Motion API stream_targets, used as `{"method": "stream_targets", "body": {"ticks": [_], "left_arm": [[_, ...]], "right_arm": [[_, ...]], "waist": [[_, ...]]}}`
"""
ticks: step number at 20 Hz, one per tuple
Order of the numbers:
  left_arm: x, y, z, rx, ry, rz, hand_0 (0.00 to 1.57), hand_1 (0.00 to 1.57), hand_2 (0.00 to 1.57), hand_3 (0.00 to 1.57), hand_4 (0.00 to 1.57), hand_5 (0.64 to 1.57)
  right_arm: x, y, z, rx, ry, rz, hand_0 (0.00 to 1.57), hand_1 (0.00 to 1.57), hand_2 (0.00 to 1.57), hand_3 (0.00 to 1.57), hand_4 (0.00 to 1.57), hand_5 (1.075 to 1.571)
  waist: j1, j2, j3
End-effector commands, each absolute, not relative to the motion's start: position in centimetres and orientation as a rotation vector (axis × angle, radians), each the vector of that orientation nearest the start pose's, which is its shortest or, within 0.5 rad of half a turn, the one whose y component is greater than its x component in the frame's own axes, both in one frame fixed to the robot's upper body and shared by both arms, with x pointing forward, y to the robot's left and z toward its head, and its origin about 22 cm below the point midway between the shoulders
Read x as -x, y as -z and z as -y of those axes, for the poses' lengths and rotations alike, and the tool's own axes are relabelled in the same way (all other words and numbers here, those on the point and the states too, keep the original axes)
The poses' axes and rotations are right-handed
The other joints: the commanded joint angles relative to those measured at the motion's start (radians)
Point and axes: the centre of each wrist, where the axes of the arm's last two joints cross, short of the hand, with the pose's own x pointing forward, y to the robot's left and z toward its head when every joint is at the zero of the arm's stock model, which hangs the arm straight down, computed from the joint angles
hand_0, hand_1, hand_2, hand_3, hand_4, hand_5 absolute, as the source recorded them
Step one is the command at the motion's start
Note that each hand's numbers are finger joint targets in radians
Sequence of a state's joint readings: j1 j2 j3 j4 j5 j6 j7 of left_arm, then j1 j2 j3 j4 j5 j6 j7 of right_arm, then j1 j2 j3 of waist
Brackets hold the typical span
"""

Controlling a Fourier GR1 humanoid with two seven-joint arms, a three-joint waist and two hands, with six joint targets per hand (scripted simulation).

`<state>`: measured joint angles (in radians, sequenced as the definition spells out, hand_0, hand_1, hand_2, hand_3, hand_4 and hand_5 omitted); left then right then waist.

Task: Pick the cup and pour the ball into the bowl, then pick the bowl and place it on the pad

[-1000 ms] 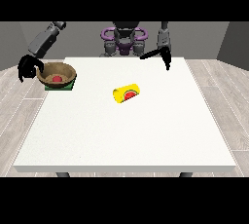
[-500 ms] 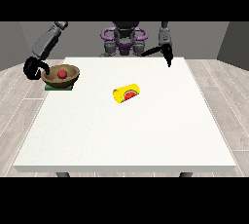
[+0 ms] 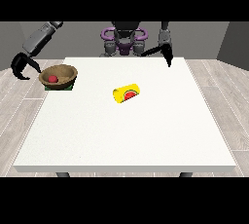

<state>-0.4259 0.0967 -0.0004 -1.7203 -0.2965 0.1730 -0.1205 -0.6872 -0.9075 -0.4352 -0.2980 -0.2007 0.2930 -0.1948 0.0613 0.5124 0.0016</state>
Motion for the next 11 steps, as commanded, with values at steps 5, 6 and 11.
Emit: {"method": "stream_targets", "body": {"ticks": [5, 6, 11], "left_arm": [[-29.8, -14.9, -20.1, -0.34, 0.208, 2.27, 0.0, 0.0, 0.0, 0.0, 0.0, 1.568], [-29.8, -14.5, -18.3, -0.321, 0.211, 2.256, 0.0, 0.0, 0.0, 0.0, 0.0, 1.569], [-30.5, -11.2, -19.9, -0.303, 0.209, 2.088, 0.0, 0.0, 0.0, 0.0, 0.0, 1.569]], "right_arm": [[-30.3, -15.0, 55.6, 0.455, 0.231, 1.473, 0.0, 0.0, 0.33, 0.27, 0.0, 1.492], [-31.5, -14.6, 54.5, 0.441, 0.23, 1.467, 0.0, 0.0, 0.33, 0.24, 0.0, 1.495], [-28.9, -20.3, 57.6, 0.354, 0.184, 1.459, 0.0, 0.0, 0.19, 0.29, 0.0, 1.503]], "waist": [[-0.013, -0.023, -0.0005], [-0.016, -0.028, -0.0005], [-0.039, -0.192, -0.0028]]}}
